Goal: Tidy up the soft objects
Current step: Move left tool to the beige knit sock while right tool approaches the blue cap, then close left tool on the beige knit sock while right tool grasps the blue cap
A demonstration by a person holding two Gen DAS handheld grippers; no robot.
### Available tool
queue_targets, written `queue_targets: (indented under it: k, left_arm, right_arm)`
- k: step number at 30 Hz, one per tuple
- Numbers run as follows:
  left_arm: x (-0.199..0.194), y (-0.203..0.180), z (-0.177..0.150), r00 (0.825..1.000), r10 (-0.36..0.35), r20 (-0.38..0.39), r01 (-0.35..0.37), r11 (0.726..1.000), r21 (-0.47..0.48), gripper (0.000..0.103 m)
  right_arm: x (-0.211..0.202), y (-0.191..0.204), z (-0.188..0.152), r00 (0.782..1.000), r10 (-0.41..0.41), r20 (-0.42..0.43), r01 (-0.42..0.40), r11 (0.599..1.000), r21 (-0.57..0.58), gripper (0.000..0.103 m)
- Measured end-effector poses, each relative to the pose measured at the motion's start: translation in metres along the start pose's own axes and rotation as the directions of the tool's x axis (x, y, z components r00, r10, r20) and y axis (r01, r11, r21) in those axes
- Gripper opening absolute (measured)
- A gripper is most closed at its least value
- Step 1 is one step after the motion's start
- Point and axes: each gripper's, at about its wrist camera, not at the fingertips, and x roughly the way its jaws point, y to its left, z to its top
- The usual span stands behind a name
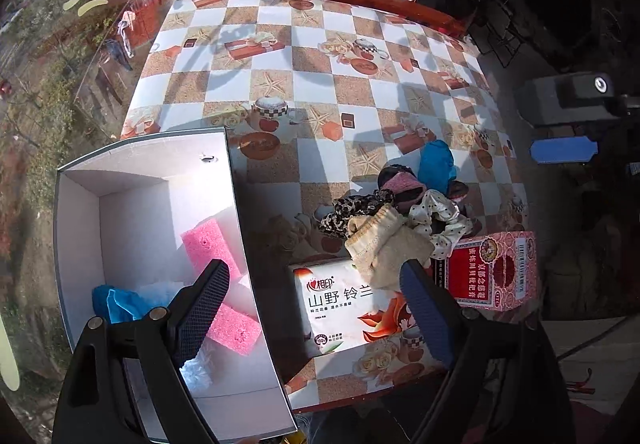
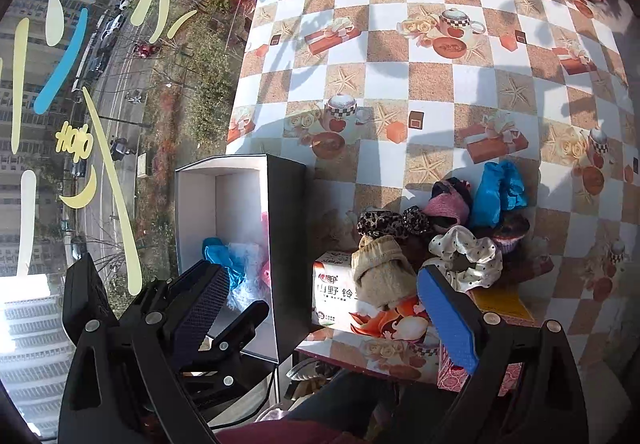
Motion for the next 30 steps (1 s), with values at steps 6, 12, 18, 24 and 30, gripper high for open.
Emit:
queue_targets:
  k: [6, 12, 18, 24, 30]
  left_arm:
    - [0.056, -0.049, 0.002, 0.989, 0.060, -0.136, -0.042, 0.990, 0.132, 0.089]
    - [0.096, -0.068, 0.007, 0.972, 0.088, -0.219, -0.054, 0.986, 0.158, 0.089]
    - [0.115, -0.070, 0.014, 0.960, 0.127, -0.251, -0.101, 0.988, 0.117, 0.089]
    - [0.127, -0.066, 0.022, 0.953, 0.121, -0.279, -0.113, 0.993, 0.046, 0.084]
    - [0.134, -0.063, 0.030, 0.952, 0.105, -0.287, -0.114, 0.993, -0.014, 0.041]
  right_arm:
    - [-0.020, -0.078, 0.002, 0.998, -0.063, -0.004, 0.063, 0.989, 0.135, 0.102]
    - [0.013, -0.136, 0.004, 0.989, -0.096, -0.116, 0.116, 0.977, 0.181, 0.102]
    - [0.059, -0.163, 0.021, 0.981, -0.090, -0.170, 0.119, 0.979, 0.165, 0.102]
    - [0.098, -0.170, 0.053, 0.985, -0.047, -0.169, 0.071, 0.988, 0.140, 0.102]
    - [0.140, -0.183, 0.072, 0.976, 0.003, -0.216, 0.031, 0.988, 0.154, 0.102]
